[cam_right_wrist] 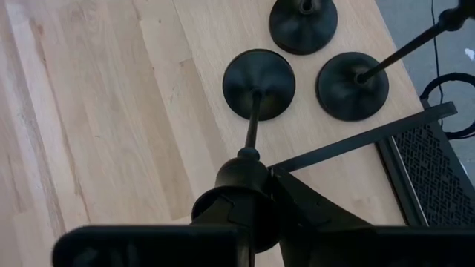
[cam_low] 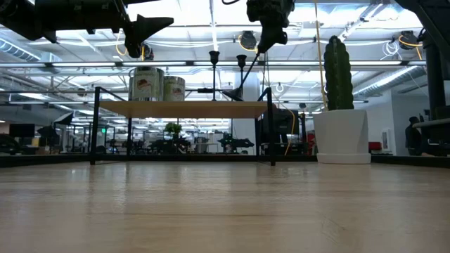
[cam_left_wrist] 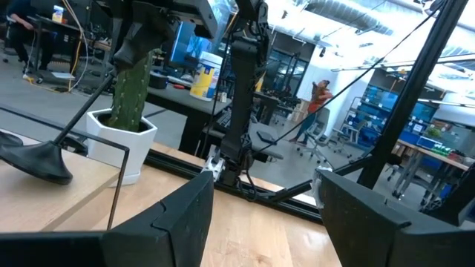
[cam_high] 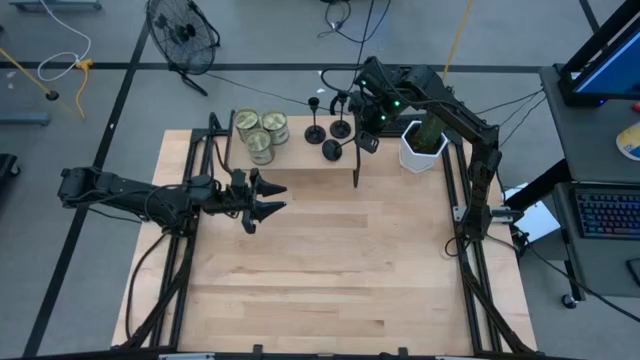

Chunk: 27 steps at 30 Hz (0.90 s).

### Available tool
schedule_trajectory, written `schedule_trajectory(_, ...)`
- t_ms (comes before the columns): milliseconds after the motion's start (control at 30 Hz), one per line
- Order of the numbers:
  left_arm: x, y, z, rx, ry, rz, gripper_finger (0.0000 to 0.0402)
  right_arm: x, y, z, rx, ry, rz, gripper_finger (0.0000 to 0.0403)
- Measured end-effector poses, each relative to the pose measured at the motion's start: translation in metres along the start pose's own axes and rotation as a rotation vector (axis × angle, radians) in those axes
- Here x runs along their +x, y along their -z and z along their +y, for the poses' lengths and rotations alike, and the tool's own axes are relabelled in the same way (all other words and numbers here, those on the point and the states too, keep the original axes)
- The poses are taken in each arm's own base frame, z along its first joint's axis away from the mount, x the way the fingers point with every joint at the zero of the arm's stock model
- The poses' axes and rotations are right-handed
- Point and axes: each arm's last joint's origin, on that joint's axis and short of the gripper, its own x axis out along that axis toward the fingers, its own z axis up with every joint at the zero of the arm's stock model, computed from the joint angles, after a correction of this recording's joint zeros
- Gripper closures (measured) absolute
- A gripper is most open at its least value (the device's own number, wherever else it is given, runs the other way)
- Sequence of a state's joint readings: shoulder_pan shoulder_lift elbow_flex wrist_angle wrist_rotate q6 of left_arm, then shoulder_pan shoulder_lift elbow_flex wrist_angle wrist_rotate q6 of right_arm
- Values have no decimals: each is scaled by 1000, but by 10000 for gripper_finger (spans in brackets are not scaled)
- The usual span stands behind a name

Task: Pick & Place candle stick holders
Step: Put the black candle holder on the shelf

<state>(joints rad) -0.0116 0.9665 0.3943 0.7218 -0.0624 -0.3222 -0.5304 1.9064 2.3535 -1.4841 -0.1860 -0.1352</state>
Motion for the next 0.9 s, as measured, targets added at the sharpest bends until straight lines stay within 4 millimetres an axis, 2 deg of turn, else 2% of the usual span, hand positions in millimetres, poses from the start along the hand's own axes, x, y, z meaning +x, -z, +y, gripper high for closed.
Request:
schedule_trajectory(233, 0, 0, 0, 0, 0, 0, 163, 0, 0, -1, -1, 30, 3, 361)
schedule_trajectory(567, 0, 0, 0, 1, -2, -1, 163, -1, 0, -1, -1, 27, 3, 375)
schedule_trajectory(900, 0, 0, 0, 1, -1, 0, 163, -1, -2, -1, -10, 37, -19, 344)
